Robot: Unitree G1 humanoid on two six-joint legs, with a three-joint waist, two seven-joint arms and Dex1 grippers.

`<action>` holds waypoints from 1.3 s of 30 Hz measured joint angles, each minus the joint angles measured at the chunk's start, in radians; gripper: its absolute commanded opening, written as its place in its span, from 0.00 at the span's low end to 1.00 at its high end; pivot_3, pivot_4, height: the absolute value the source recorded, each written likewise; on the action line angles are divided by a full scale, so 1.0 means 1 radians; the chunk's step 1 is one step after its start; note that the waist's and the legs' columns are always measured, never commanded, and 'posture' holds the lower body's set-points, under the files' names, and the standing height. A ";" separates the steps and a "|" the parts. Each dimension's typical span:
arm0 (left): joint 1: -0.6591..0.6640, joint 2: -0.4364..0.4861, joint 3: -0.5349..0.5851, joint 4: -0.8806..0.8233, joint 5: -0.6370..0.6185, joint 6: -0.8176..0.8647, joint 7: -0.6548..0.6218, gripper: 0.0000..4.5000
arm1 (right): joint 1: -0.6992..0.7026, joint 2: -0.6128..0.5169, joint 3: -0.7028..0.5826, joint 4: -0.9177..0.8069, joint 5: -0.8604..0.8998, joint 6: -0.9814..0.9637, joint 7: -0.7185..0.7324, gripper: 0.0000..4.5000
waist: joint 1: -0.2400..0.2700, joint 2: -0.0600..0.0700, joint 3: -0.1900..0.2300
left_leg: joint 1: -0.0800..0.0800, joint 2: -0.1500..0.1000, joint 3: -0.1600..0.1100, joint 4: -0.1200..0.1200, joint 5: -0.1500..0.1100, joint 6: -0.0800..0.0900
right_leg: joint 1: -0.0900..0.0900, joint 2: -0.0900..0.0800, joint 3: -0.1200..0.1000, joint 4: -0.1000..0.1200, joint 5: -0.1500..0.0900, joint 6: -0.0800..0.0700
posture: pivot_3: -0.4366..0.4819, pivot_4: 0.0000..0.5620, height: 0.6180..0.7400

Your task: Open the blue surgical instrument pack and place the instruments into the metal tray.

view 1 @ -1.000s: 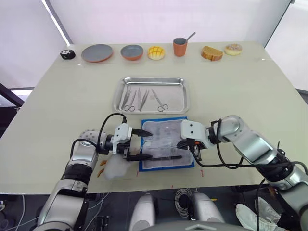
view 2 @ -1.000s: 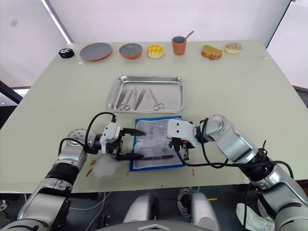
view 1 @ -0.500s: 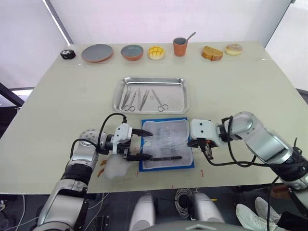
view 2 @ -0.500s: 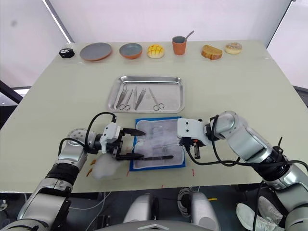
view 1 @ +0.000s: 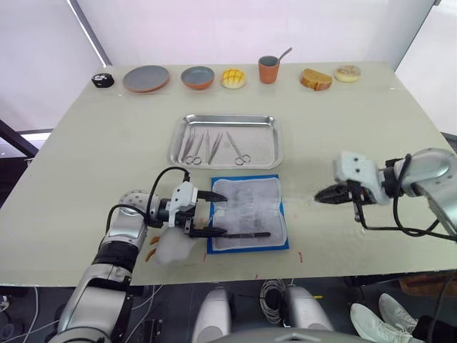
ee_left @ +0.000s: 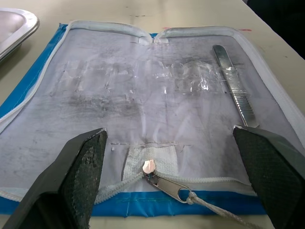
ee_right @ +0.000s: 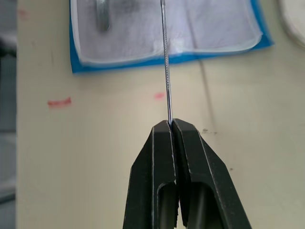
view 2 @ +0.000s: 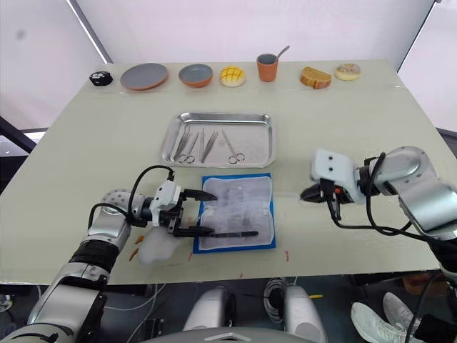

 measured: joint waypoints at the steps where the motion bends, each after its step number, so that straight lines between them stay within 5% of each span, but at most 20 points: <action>1: -0.002 -0.001 0.001 0.005 0.000 -0.003 -0.001 1.00 | -0.018 0.065 -0.029 0.003 0.024 0.046 -0.053 0.01 | 0.000 0.000 0.000 | 0.000 0.000 0.000 0.000 0.000 0.000 | 0.000 0.000 0.000 0.000 0.000 0.000 | 0.48 0.27 1.00; 10: -0.019 -0.013 0.002 0.033 0.004 -0.021 0.001 1.00 | -0.175 0.391 -0.079 0.154 0.037 0.229 -0.425 0.01 | 0.000 0.001 0.000 | -0.001 0.000 0.000 0.000 0.000 0.000 | 0.000 0.000 0.000 0.001 0.000 0.000 | 0.48 0.27 1.00; 15: -0.025 -0.023 0.001 0.042 0.008 -0.028 0.007 1.00 | -0.353 0.639 -0.171 0.350 0.034 0.373 -0.671 0.01 | 0.004 0.001 0.000 | -0.002 0.000 0.000 0.000 0.000 0.000 | 0.000 0.000 -0.001 0.000 0.000 0.000 | 0.48 0.27 1.00; 19: -0.023 -0.024 0.005 0.041 0.008 -0.028 0.015 1.00 | -0.409 0.816 -0.234 0.574 -0.010 0.310 -0.877 0.01 | 0.001 0.001 0.000 | -0.001 0.000 0.000 0.000 0.000 0.000 | 0.000 -0.001 -0.001 0.001 0.000 0.000 | 0.48 0.27 1.00; 26: -0.017 -0.024 0.006 0.030 0.008 -0.028 0.027 1.00 | -0.482 0.918 -0.232 0.884 -0.094 0.093 -1.022 0.01 | 0.000 0.002 0.000 | -0.001 0.000 0.000 0.000 0.000 0.000 | 0.000 -0.001 -0.001 0.000 0.000 0.000 | 0.48 0.27 1.00; 39: -0.003 -0.024 0.012 0.011 0.008 -0.022 0.046 1.00 | -0.485 0.948 -0.210 1.093 -0.141 -0.026 -1.018 0.01 | -0.003 0.002 0.000 | -0.001 0.000 0.000 0.000 0.000 0.000 | 0.000 -0.001 -0.001 0.001 0.000 0.000 | 0.48 0.27 1.00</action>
